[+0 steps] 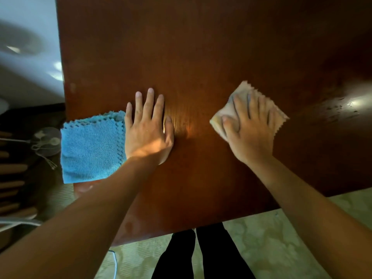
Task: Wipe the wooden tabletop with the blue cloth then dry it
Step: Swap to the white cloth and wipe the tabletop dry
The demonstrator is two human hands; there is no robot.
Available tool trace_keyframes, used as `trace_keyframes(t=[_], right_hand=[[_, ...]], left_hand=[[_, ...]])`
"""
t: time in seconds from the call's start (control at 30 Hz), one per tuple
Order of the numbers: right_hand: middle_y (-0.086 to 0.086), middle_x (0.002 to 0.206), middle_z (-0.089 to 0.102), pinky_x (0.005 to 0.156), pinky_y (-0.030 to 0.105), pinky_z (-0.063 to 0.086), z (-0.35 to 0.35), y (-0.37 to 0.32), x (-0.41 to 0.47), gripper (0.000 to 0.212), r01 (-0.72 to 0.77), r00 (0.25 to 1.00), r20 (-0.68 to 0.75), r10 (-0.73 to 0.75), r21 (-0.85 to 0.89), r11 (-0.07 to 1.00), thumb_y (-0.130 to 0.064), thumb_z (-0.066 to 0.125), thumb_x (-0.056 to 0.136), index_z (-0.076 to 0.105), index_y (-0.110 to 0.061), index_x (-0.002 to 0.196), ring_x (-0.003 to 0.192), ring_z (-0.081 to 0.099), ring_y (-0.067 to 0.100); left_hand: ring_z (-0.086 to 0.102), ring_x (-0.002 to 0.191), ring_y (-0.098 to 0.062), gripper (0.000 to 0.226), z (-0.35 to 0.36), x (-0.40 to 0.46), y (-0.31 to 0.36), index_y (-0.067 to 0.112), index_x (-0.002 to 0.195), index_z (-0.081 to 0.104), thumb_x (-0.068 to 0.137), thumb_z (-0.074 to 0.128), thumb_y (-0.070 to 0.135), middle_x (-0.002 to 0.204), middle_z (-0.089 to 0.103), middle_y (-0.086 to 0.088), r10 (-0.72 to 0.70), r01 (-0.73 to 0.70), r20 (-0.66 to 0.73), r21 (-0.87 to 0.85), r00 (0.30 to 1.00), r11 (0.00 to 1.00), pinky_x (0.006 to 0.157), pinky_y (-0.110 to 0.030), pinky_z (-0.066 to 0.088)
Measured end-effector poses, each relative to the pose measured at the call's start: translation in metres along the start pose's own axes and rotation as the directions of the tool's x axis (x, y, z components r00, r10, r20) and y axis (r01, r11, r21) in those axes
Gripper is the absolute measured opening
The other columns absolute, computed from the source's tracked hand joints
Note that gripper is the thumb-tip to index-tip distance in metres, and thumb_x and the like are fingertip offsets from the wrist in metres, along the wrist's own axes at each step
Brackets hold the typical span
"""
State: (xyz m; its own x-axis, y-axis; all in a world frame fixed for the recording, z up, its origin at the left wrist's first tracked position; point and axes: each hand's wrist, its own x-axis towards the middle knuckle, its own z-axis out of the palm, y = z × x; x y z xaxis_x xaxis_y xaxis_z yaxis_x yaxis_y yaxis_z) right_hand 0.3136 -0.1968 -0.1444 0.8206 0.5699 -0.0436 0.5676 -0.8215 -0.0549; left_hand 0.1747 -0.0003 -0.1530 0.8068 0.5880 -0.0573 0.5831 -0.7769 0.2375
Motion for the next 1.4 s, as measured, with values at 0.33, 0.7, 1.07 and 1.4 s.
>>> trace_keyframes(t=[0.33, 0.7, 1.07, 1.4], right_hand=[[0.008, 0.167, 0.029, 0.125, 0.057, 0.017, 0.014, -0.037, -0.034, 0.063, 0.393, 0.919, -0.027, -0.393, 0.062, 0.917, -0.061, 0.032, 0.102, 0.041, -0.030, 0.156, 0.157, 0.020, 0.031], [0.008, 0.170, 0.022, 0.126, 0.058, 0.013, 0.014, -0.045, 0.013, 0.064, 0.468, 0.883, -0.029, -0.468, 0.038, 0.883, -0.060, 0.031, 0.104, 0.031, -0.030, 0.161, 0.158, 0.014, 0.031], [0.006, 0.170, 0.022, 0.127, 0.054, 0.008, 0.002, -0.049, 0.132, 0.065, 0.457, 0.889, -0.005, -0.457, 0.018, 0.889, -0.058, 0.030, 0.100, 0.032, -0.032, 0.159, 0.158, 0.013, 0.030], [0.004, 0.169, 0.025, 0.128, 0.051, 0.008, 0.002, -0.034, 0.166, 0.065, 0.672, 0.739, 0.019, -0.673, 0.039, 0.739, -0.065, 0.028, 0.099, 0.034, -0.036, 0.157, 0.158, 0.015, 0.027]], left_hand=[[0.007, 0.155, -0.029, 0.062, -0.001, 0.001, 0.000, 0.017, 0.157, 0.028, 0.101, 0.023, 0.044, 0.166, 0.019, -0.007, 0.004, -0.005, -0.011, -0.017, 1.000, 1.000, 0.124, -0.047, 0.002], [0.007, 0.155, -0.029, 0.062, -0.006, 0.001, 0.002, 0.017, 0.157, 0.029, 0.102, 0.020, 0.043, 0.166, 0.018, -0.007, 0.008, -0.008, 0.013, -0.044, 1.000, 0.999, 0.125, -0.047, 0.003], [0.017, 0.153, -0.030, 0.057, -0.007, 0.001, 0.003, 0.016, 0.153, 0.037, 0.102, 0.034, 0.041, 0.162, 0.031, -0.009, -0.001, 0.000, -0.034, -0.028, 0.999, 1.000, 0.124, -0.047, 0.009], [0.038, 0.139, -0.036, 0.054, -0.018, 0.014, 0.020, 0.014, 0.143, 0.049, 0.100, 0.036, 0.044, 0.148, 0.047, -0.016, -0.075, 0.075, -0.010, 0.084, 0.997, 0.994, 0.109, -0.051, 0.025]])
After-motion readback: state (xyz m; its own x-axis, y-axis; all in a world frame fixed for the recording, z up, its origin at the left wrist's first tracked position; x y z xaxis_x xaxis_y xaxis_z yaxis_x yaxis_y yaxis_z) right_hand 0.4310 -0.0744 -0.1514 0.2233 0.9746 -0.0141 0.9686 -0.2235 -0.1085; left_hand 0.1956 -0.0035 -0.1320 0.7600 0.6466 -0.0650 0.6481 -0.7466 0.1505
